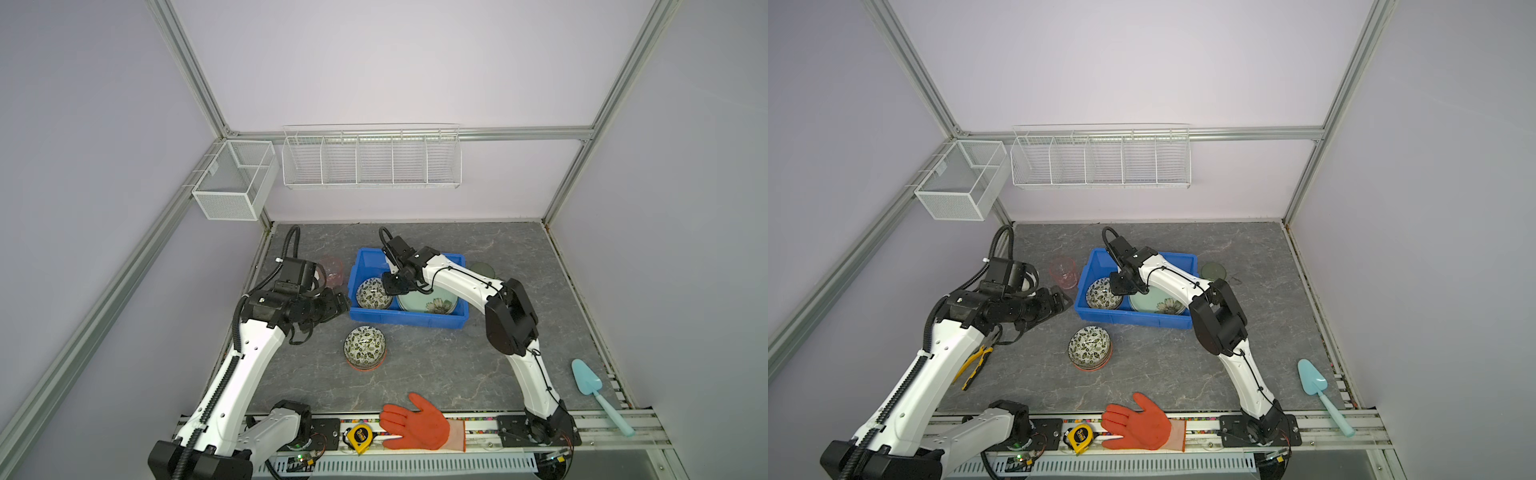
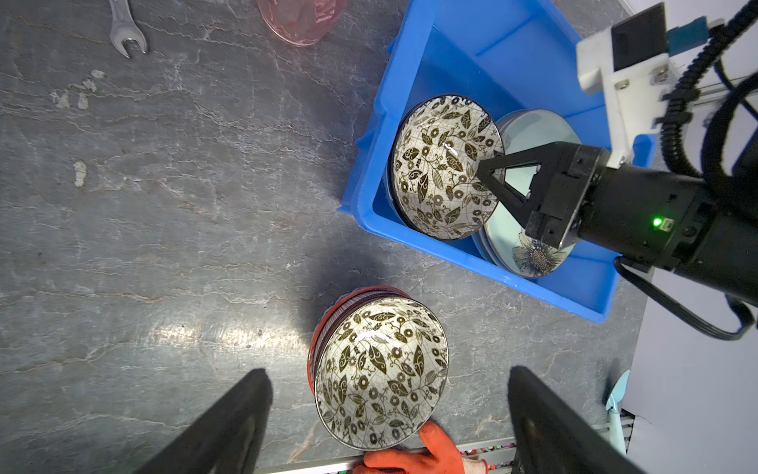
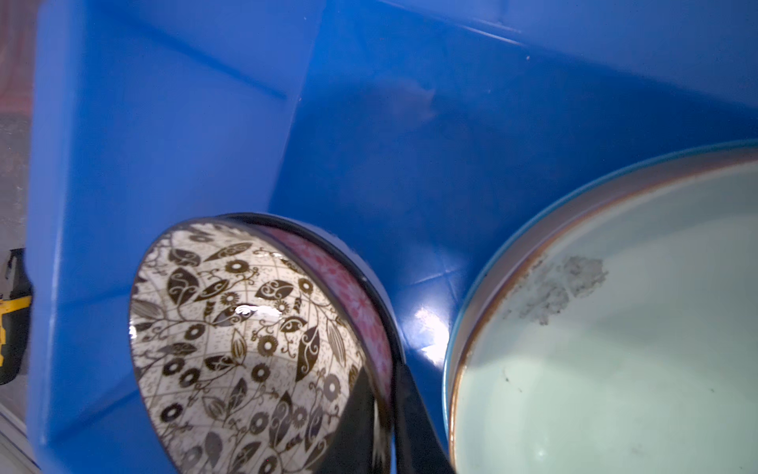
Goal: Place the mixed dishes into the plastic bin
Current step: 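Lower the leaf-pattern bowl into the bin beside the blue-and-white bowl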
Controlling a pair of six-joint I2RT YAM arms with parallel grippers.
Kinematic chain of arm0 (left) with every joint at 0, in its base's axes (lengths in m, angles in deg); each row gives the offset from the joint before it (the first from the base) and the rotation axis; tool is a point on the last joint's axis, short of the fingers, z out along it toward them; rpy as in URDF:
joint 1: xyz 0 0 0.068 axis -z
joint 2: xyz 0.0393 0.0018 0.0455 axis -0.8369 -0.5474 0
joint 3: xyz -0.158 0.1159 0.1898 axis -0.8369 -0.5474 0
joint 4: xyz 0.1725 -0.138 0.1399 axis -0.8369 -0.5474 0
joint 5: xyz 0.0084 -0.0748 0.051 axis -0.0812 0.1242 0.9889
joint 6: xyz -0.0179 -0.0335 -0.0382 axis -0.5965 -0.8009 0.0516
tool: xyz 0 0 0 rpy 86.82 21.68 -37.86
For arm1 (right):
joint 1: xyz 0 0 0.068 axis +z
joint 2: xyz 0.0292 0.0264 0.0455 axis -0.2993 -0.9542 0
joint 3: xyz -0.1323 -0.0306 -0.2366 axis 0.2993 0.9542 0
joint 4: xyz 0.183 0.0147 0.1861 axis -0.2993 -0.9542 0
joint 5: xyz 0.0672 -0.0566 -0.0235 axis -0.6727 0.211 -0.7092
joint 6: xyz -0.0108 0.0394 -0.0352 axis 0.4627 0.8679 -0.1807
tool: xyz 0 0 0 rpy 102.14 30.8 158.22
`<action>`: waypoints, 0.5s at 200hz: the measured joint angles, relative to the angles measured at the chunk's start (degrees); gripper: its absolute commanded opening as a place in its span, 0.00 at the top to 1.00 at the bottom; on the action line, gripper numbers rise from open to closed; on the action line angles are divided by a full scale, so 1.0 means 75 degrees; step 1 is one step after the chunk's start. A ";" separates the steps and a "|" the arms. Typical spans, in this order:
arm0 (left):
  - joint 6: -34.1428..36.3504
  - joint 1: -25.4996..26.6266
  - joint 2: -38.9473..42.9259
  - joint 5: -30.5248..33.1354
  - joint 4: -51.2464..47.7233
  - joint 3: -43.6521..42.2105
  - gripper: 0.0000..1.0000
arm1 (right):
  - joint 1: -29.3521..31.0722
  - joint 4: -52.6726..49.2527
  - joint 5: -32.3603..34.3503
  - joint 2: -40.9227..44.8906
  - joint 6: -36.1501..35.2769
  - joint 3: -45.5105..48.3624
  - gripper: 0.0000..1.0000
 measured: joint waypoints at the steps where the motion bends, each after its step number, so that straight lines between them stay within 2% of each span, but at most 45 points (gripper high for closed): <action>1: 0.0000 0.0000 0.0000 -0.0003 0.0000 0.0000 0.10 | 0.0000 0.0009 -0.0003 0.0000 0.0006 0.0003 0.86; 39: 0.0000 0.0000 0.0000 -0.0003 0.0006 -0.0020 0.10 | -0.0003 0.0262 -0.0131 0.0000 0.0134 0.0117 0.85; 100: 0.0000 0.0000 0.0000 -0.0006 0.0032 -0.0044 0.10 | 0.0000 0.0312 -0.0172 0.0003 0.0195 0.0201 0.67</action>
